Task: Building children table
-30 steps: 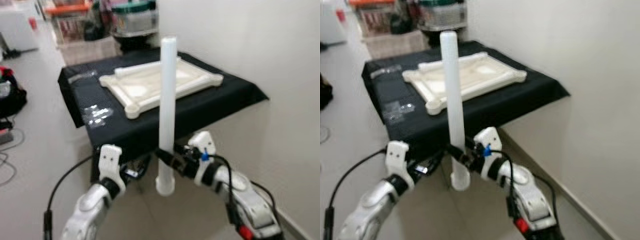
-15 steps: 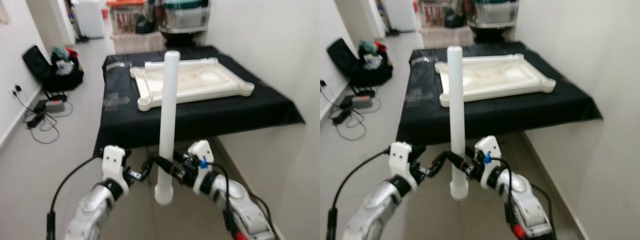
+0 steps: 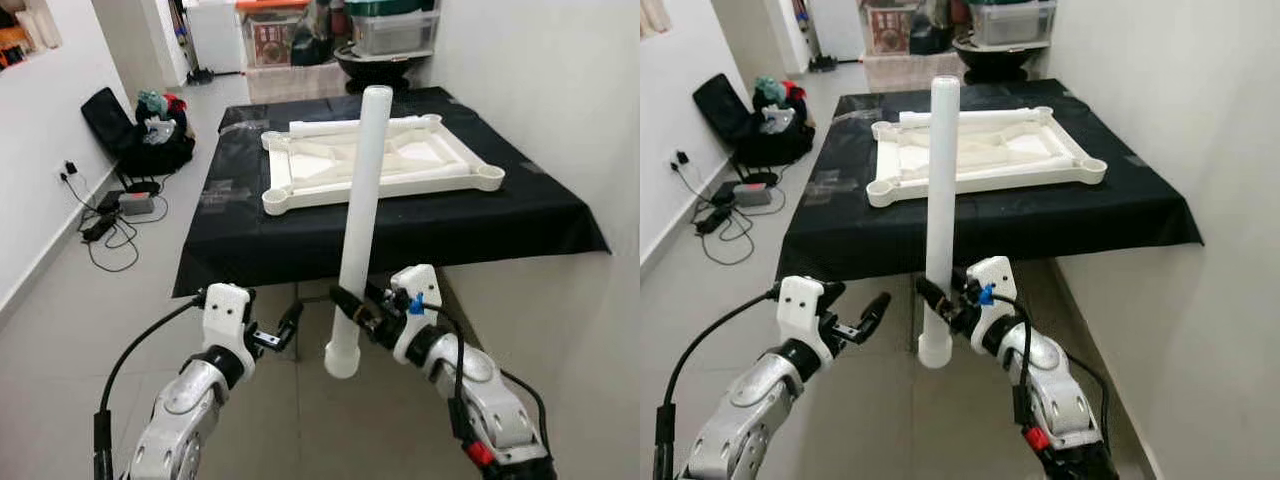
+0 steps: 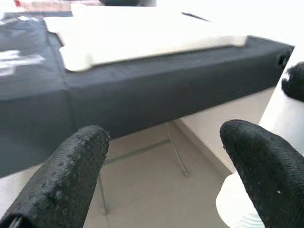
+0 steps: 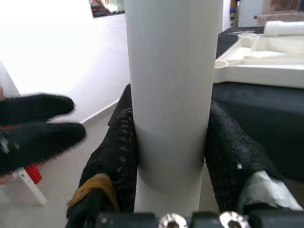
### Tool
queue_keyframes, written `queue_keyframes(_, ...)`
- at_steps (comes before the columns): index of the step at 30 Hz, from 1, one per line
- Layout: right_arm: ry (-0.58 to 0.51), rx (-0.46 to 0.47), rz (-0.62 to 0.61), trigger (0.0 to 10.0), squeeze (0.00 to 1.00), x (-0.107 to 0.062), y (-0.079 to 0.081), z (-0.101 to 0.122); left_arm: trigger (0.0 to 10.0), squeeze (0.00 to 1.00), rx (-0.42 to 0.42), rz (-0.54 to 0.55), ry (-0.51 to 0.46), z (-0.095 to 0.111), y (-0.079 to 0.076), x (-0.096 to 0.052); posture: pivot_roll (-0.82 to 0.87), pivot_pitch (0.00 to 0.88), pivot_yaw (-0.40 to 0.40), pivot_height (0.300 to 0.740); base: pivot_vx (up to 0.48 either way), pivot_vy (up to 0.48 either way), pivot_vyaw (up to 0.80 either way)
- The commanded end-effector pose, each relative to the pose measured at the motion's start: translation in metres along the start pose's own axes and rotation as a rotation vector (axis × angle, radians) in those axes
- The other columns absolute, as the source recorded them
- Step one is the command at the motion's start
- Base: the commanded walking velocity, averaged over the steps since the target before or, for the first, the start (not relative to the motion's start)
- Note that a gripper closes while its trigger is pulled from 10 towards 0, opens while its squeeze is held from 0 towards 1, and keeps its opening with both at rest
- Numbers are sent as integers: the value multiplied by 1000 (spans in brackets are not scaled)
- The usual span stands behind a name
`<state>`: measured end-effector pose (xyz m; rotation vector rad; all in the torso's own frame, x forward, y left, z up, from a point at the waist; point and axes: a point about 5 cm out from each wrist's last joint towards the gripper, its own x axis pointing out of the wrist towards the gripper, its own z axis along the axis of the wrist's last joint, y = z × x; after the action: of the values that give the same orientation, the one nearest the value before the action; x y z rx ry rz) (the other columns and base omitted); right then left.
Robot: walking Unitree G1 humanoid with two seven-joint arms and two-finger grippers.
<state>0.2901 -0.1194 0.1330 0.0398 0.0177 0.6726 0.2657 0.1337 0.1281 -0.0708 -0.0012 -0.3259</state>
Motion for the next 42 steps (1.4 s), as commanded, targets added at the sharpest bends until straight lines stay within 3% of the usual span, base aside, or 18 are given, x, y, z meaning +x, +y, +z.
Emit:
queue_keyframes(1, -28, -24, 25, 10000, 0, 7, 3, 7, 10000, 0, 16, 33, -3, 2, 9, -2, -91, 0, -4, 740, 0, 0, 769)
queue_keyframes(14, -117, -87, 2, 10000, 0, 22, 1, 40, 10000, 0, 48, 15, -49, 14, 6, 3, -91, 0, 3, 740, 234, 0, 409)
queue_keyframes(20, -140, -107, -7, 10000, 0, 26, 1, 50, 10000, 0, 43, -8, -50, 13, 0, 7, -95, 0, 1, 740, 353, 0, 0)
queue_keyframes(24, -196, -119, -13, 10000, 0, 29, -1, 69, 10000, 0, 40, -49, -42, 10, -8, 10, -100, 1, 2, 740, 389, 0, 0)
queue_keyframes(32, -239, -126, -13, 10000, 0, 31, -3, 83, 10000, 0, 41, -53, -44, 11, -8, 11, -93, 13, -1, 740, 398, 0, 0)
queue_keyframes(42, -323, -172, 67, 10000, 0, 41, -2, 123, 10000, 0, 36, -60, -40, 11, -12, 6, -86, 55, -8, 740, 402, 0, 0)
